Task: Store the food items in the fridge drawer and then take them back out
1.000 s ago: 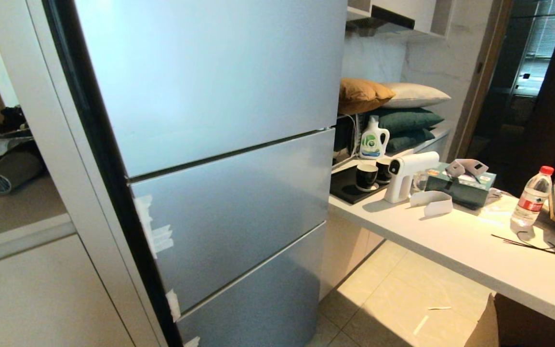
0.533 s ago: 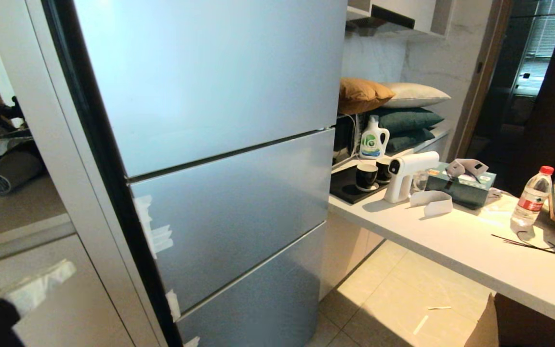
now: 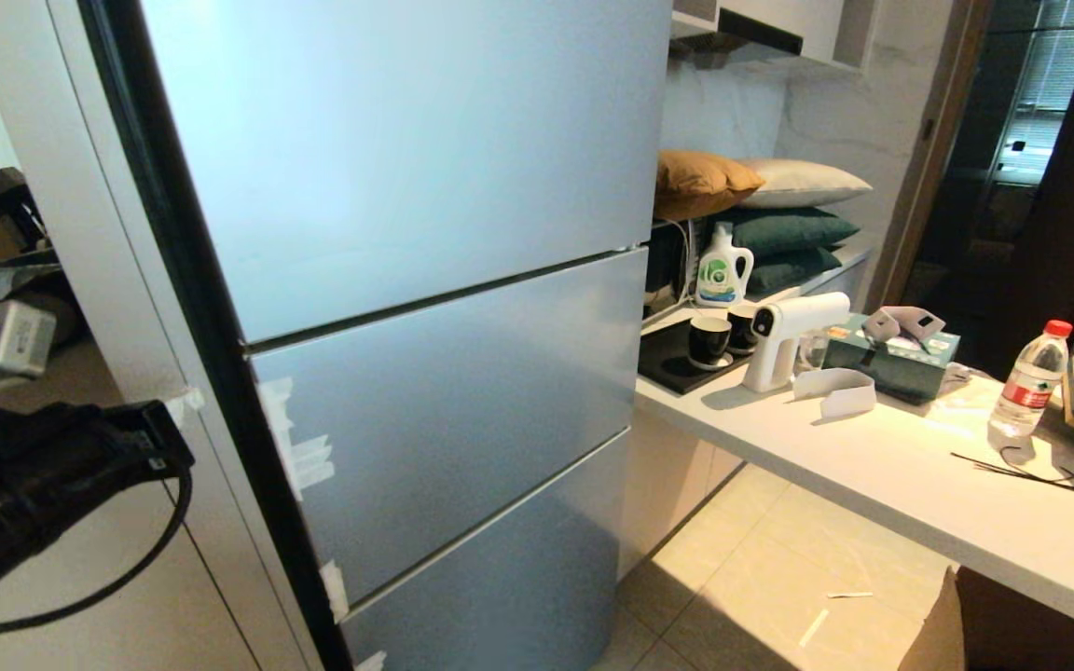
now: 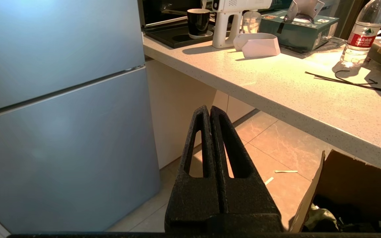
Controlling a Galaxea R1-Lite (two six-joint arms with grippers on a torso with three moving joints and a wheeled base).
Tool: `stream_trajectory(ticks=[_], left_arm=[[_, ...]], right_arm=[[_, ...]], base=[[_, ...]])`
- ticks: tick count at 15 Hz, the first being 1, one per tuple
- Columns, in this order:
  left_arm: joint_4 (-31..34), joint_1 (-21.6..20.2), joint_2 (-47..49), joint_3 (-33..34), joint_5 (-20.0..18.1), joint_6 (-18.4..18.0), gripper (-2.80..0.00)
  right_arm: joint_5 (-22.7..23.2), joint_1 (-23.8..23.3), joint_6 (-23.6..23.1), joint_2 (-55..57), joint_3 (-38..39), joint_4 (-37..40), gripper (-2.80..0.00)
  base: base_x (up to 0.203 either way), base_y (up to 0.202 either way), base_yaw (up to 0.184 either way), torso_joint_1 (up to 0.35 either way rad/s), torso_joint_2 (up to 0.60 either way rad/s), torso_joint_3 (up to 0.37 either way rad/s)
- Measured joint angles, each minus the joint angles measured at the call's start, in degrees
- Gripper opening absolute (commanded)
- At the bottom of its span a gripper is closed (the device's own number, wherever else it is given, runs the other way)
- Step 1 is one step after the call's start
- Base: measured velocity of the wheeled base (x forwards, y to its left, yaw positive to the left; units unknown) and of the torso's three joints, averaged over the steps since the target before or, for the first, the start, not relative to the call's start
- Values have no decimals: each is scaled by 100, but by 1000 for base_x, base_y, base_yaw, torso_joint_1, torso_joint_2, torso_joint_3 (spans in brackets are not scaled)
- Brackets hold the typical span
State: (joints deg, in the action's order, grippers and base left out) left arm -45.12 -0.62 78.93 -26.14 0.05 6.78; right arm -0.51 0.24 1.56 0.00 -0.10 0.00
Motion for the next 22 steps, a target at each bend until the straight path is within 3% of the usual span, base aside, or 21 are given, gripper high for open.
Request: stream_trajectory(ticks=[3, 6, 9, 14, 22], left_arm=[[-30, -480, 390, -231, -148, -6, -280], [-322, -625, 767, -291, -401, 14, -280], [-962, -616, 1195, -271, -638, 9, -280], [-1409, -546, 1546, -203, -826, 204, -280], [-1474, -271, 1710, -269, -828, 221, -280]], right_arm=[[-1, 0, 9, 0, 0, 2, -280], [-1, -2, 18, 0, 0, 2, -280], [-1, 0, 28, 0, 0, 2, -280], [0, 0, 28, 0, 0, 1, -280], [0, 0, 26, 0, 0, 0, -280]], base=[[0, 0, 0, 0, 0, 0], [0, 0, 0, 0, 0, 0], [0, 0, 0, 0, 0, 0], [0, 0, 0, 0, 0, 0], [0, 0, 0, 0, 0, 0]])
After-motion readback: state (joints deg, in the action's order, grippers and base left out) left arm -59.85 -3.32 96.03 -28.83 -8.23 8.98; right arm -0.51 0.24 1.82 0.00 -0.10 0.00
